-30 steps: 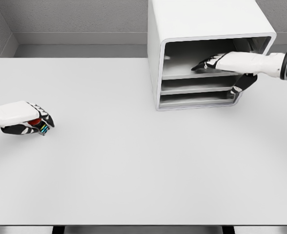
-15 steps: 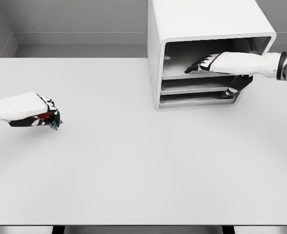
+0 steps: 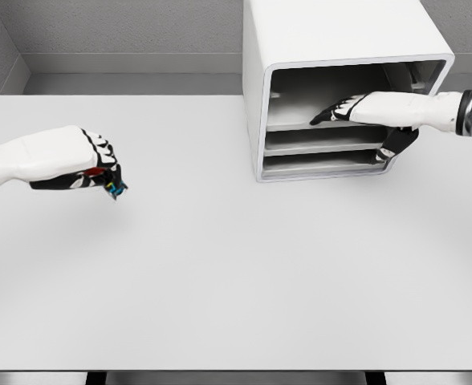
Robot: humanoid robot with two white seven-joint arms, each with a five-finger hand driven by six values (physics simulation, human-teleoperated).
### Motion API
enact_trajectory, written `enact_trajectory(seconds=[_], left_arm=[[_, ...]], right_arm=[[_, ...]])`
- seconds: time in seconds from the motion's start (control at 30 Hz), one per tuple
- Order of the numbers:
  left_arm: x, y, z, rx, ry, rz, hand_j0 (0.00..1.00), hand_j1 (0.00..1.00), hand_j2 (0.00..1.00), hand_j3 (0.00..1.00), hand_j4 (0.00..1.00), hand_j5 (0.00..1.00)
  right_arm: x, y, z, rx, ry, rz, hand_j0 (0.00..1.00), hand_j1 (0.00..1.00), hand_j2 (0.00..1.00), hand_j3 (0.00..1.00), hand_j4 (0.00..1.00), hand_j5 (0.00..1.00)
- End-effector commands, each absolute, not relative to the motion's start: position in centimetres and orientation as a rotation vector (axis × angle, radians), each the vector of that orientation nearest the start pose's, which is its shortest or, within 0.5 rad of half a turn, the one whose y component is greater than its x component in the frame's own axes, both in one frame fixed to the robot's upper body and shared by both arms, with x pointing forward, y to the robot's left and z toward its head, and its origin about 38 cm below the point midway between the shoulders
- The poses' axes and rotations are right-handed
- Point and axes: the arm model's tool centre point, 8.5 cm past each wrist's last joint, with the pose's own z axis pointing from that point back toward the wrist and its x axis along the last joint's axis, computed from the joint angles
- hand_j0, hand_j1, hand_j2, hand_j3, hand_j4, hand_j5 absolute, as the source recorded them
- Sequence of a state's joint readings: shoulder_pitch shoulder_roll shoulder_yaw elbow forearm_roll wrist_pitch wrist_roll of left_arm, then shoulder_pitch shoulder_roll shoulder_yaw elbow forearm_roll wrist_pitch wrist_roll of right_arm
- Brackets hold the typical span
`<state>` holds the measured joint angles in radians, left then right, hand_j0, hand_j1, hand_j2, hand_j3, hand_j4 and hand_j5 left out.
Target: Slide open multi-storey tabletop storage cabinets and put open load switch and slide close multi-storey tabletop storage cabinets
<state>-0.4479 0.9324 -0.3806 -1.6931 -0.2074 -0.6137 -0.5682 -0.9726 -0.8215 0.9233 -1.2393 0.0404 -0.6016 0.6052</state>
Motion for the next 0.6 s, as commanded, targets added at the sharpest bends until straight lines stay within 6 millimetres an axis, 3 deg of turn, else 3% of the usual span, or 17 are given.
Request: enact_trajectory(seconds=[0.0,0.23,0.43,0.57], left_arm=[[37.9,30.5,26.9,0.326,-1.641,-2.044,0.42,0.42,0.42,0.42,0.42,0.42],[38.1,29.5,30.1,0.348,-1.74,-2.047,0.42,0.42,0.42,0.42,0.42,0.42],[38.0,28.4,31.2,0.339,-1.802,-2.046,0.42,0.42,0.42,0.42,0.42,0.42],[38.2,27.8,31.6,0.339,-1.833,-2.039,0.42,0.42,0.42,0.42,0.42,0.42]], right_arm=[[47.5,-29.9,25.4,-0.199,-1.402,2.03,1.0,1.0,1.0,1.0,1.0,1.0],[46.6,-29.0,26.0,-0.19,-1.424,2.075,1.0,1.0,1.0,1.0,1.0,1.0],[45.3,-28.7,26.4,-0.181,-1.429,2.118,1.0,1.0,1.0,1.0,1.0,1.0],[44.4,-29.7,26.0,-0.178,-1.407,2.117,1.0,1.0,1.0,1.0,1.0,1.0]])
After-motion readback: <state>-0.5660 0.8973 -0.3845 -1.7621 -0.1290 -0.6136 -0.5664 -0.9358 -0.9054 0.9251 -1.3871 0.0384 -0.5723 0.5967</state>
